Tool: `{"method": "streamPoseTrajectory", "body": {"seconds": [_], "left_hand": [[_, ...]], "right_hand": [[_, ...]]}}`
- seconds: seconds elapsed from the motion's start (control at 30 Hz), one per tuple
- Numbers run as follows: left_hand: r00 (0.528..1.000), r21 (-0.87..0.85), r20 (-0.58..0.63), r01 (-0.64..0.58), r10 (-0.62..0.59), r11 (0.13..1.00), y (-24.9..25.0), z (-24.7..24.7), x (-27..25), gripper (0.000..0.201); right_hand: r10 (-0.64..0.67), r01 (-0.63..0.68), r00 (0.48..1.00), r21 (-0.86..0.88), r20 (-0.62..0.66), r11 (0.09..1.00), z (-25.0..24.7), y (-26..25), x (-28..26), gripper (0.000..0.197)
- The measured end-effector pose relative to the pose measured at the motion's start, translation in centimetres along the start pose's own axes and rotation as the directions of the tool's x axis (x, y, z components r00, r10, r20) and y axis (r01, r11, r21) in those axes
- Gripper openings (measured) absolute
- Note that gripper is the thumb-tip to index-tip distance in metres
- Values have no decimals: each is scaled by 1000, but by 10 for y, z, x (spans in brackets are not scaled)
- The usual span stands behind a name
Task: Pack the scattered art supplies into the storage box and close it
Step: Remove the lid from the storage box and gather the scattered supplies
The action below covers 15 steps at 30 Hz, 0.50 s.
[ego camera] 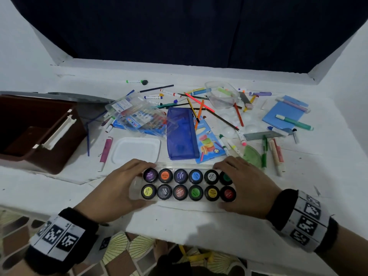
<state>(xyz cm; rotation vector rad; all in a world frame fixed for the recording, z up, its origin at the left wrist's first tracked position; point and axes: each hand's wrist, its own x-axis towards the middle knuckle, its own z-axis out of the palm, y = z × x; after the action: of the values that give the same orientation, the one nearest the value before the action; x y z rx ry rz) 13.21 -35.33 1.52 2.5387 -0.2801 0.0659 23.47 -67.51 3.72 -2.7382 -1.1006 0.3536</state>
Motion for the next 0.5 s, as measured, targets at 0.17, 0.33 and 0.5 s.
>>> {"method": "streamPoseTrajectory", "body": {"seconds": [0.17,0.33,0.5], "left_hand": [[987,-17,153,48,-45,999,-3,1,-20,85],[966,-4,246,78,-74,997,-5,17,-28,85],[979,60,167,108,-117,992,-6,22,-19,86]], "right_hand": [[-107,103,989,39,105,994,4,-1,-15,90],[-119,141,962,-73,245,987,22,-4,-19,89],[-59,91,984,-182,170,979,24,-5,-9,79]]}}
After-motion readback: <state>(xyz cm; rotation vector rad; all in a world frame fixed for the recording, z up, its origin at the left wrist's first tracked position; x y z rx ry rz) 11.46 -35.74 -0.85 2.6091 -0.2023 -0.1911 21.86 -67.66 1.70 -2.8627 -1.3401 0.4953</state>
